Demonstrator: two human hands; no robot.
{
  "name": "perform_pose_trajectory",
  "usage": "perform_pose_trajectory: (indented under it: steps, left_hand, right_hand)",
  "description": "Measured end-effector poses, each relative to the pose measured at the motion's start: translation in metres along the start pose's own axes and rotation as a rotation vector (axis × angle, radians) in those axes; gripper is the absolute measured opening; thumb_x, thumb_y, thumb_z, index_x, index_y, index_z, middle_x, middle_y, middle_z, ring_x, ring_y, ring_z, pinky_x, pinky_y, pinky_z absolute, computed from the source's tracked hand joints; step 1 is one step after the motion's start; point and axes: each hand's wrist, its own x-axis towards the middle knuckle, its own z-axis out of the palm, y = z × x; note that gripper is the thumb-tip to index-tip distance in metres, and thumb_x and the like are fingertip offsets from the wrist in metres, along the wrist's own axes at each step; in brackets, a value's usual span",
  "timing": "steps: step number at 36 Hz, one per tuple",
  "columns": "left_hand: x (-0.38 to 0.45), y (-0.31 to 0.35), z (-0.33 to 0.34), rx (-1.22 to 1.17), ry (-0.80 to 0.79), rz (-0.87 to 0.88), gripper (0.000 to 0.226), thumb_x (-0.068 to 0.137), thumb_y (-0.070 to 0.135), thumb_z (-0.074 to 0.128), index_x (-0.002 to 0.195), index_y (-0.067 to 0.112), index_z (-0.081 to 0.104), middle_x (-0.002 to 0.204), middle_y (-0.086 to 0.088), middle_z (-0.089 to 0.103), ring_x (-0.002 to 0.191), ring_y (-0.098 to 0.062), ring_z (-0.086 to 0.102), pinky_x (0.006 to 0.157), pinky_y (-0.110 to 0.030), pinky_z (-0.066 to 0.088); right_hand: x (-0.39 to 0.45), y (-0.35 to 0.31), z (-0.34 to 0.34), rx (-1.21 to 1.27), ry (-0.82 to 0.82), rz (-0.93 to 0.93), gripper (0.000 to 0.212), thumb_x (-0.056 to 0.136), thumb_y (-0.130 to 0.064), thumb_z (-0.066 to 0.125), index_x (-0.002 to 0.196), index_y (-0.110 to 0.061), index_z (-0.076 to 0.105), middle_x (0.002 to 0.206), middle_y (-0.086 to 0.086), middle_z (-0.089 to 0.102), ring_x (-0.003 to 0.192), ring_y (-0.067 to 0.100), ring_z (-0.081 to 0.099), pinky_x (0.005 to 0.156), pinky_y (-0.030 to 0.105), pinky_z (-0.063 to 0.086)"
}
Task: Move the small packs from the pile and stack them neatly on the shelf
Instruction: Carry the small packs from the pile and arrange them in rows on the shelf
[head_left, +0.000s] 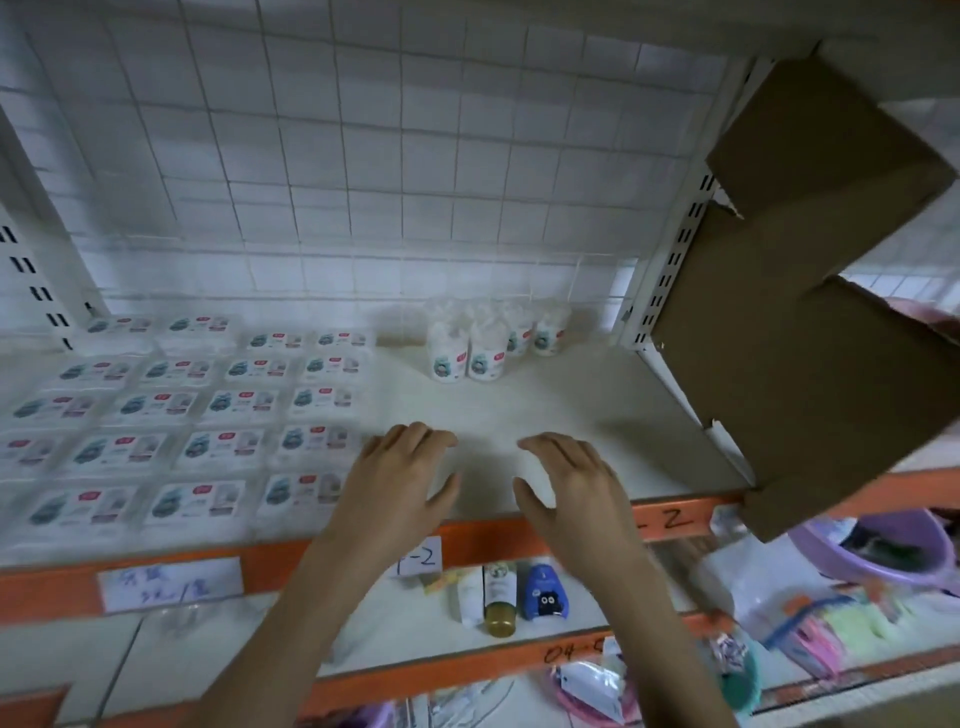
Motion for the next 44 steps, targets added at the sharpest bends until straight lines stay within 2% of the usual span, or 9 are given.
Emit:
perform_pose_trajectory:
  steps: [8, 12, 16, 20, 25, 28, 35, 41, 44]
  left_hand:
    - [-0.081, 0.039, -0.007, 0.063, -0.012, -0.067, 0.036, 0.076, 0.038, 0.044, 0.095, 0.017, 0.066, 0.089, 0.001, 0.063, 0.077, -0.019, 0.063, 0.066, -0.031, 0.051]
    - [-0.138, 0.031, -0.02, 0.163, -0.041, -0.258, 0.041, 0.074, 0.04, 0.041, 0.1, 0.018, 0.064, 0.092, -0.001, 0.064, 0.079, -0.021, 0.064, 0.066, -0.032, 0.052]
    - [-0.208, 0.028, -0.044, 0.218, -0.023, -0.495, 0.037, 0.072, 0.038, 0.044, 0.097, 0.018, 0.062, 0.087, -0.003, 0.065, 0.074, -0.024, 0.065, 0.06, -0.032, 0.053]
    - [-0.281, 0.029, -0.077, 0.248, -0.005, -0.729, 0.036, 0.073, 0.039, 0.045, 0.096, 0.016, 0.063, 0.085, -0.004, 0.066, 0.074, -0.029, 0.064, 0.063, -0.032, 0.052]
    - [-0.371, 0.045, -0.13, 0.349, 0.091, -0.981, 0.04, 0.067, 0.04, 0.046, 0.094, 0.018, 0.065, 0.084, -0.004, 0.067, 0.071, -0.025, 0.066, 0.057, -0.03, 0.052]
    - [-0.414, 0.053, -0.158, 0.467, 0.099, -1.115, 0.04, 0.065, 0.04, 0.043, 0.09, 0.016, 0.065, 0.078, -0.006, 0.067, 0.064, -0.027, 0.066, 0.052, -0.029, 0.05]
    - [-0.477, 0.048, -0.187, 0.532, 0.087, -1.251, 0.036, 0.068, 0.042, 0.044, 0.097, 0.024, 0.054, 0.087, 0.002, 0.064, 0.076, -0.023, 0.065, 0.058, -0.028, 0.051]
    - [-0.51, 0.004, -0.209, 0.503, 0.038, -1.314, 0.035, 0.069, 0.043, 0.042, 0.093, 0.024, 0.059, 0.087, 0.004, 0.065, 0.077, -0.02, 0.066, 0.056, -0.029, 0.051]
    - [-0.522, -0.038, -0.225, 0.492, 0.017, -1.293, 0.037, 0.069, 0.041, 0.045, 0.094, 0.021, 0.062, 0.086, 0.003, 0.065, 0.077, -0.021, 0.066, 0.057, -0.031, 0.052]
  right_hand:
    - [-0.063, -0.023, -0.004, 0.102, -0.031, -0.065, 0.038, 0.078, -0.031, 0.057, 0.113, -0.016, 0.06, 0.111, 0.0, 0.063, 0.099, 0.022, 0.061, 0.082, 0.033, 0.053]
    - [-0.083, -0.046, -0.001, 0.106, -0.114, -0.176, 0.04, 0.075, -0.033, 0.057, 0.113, -0.021, 0.06, 0.111, -0.003, 0.063, 0.097, 0.021, 0.062, 0.075, 0.031, 0.053]
    - [-0.107, -0.078, 0.013, 0.187, -0.21, -0.326, 0.039, 0.081, -0.04, 0.044, 0.113, -0.022, 0.059, 0.113, -0.003, 0.062, 0.101, 0.021, 0.058, 0.083, 0.034, 0.051]
    - [-0.13, -0.121, 0.031, 0.211, -0.333, -0.504, 0.041, 0.074, -0.035, 0.06, 0.112, -0.021, 0.062, 0.112, -0.001, 0.064, 0.098, 0.022, 0.063, 0.077, 0.038, 0.055]
    - [-0.166, -0.188, 0.043, 0.318, -0.464, -0.672, 0.044, 0.072, -0.037, 0.052, 0.111, -0.019, 0.062, 0.109, 0.0, 0.064, 0.094, 0.022, 0.064, 0.071, 0.033, 0.055]
    - [-0.186, -0.223, 0.05, 0.364, -0.509, -0.768, 0.053, 0.062, -0.038, 0.063, 0.111, -0.017, 0.061, 0.106, 0.002, 0.066, 0.091, 0.023, 0.066, 0.068, 0.03, 0.056]
    - [-0.212, -0.296, 0.067, 0.385, -0.541, -0.955, 0.048, 0.054, -0.042, 0.064, 0.098, -0.024, 0.069, 0.1, -0.006, 0.068, 0.088, 0.015, 0.067, 0.067, 0.027, 0.055]
    - [-0.214, -0.367, 0.09, 0.463, -0.57, -0.984, 0.039, 0.065, -0.04, 0.051, 0.098, -0.025, 0.065, 0.098, -0.008, 0.067, 0.082, 0.014, 0.067, 0.063, 0.024, 0.054]
    - [-0.205, -0.405, 0.107, 0.424, -0.6, -0.95, 0.041, 0.07, -0.042, 0.049, 0.107, -0.027, 0.06, 0.107, -0.008, 0.065, 0.093, 0.015, 0.064, 0.07, 0.029, 0.054]
